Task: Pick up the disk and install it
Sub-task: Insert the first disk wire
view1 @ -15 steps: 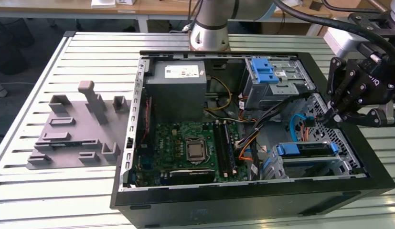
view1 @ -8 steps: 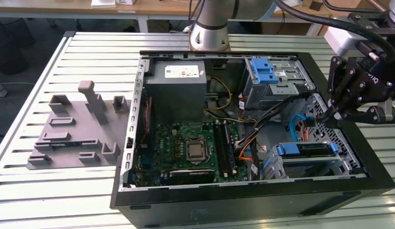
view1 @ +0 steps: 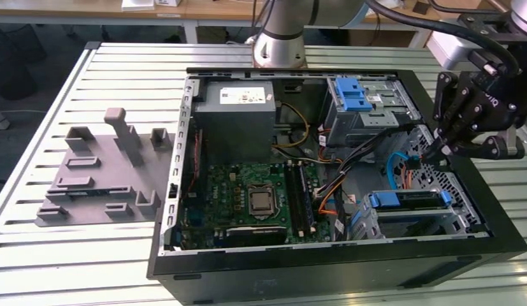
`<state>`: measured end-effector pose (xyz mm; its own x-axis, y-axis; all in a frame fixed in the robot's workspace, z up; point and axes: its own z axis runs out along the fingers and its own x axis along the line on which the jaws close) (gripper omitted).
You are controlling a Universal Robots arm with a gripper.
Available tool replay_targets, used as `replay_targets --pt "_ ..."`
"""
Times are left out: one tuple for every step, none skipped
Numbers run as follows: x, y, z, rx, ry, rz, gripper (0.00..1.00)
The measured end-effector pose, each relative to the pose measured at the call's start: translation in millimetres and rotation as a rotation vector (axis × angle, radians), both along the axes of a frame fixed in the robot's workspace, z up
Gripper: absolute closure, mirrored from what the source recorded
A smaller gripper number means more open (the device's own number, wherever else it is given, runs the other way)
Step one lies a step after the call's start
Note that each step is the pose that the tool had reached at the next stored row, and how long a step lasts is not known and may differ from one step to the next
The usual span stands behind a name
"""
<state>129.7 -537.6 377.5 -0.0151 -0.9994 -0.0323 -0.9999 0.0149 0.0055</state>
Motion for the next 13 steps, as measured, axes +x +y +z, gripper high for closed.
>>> replay_targets --pt "0.0 1.0 -0.2 0.0002 0.0000 0.000 0.89" --pt "0.0 2.0 -0.3 0.0002 0.0000 0.000 0.89" --pt "0.0 3.0 -0.4 0.0000 0.0000 0.000 0.89" --pt "0.1 3.6 -0.6 0.0001 0.0000 0.000 0.89" --pt "0.4 4.2 -0.9 0.0001 0.0000 0.000 0.89" --pt "0.7 4.8 -1.1 0.0000 0.0000 -0.001 0.89" --pt "1.1 5.5 -1.4 0.0000 0.0001 -0.001 0.89" --pt "1.6 6.5 -1.7 -0.0001 0.0000 -0.002 0.89" --pt "2.1 7.5 -2.0 0.0000 0.0001 -0.005 0.89" --pt "2.7 8.4 -2.4 0.0000 0.0001 -0.009 0.89" --pt "3.1 9.4 -2.6 0.0000 0.0002 -0.013 0.89" --pt "3.5 10.4 -2.9 0.0000 0.0002 -0.016 0.89" --pt "4.0 11.4 -3.1 0.0000 0.0002 -0.020 0.89"
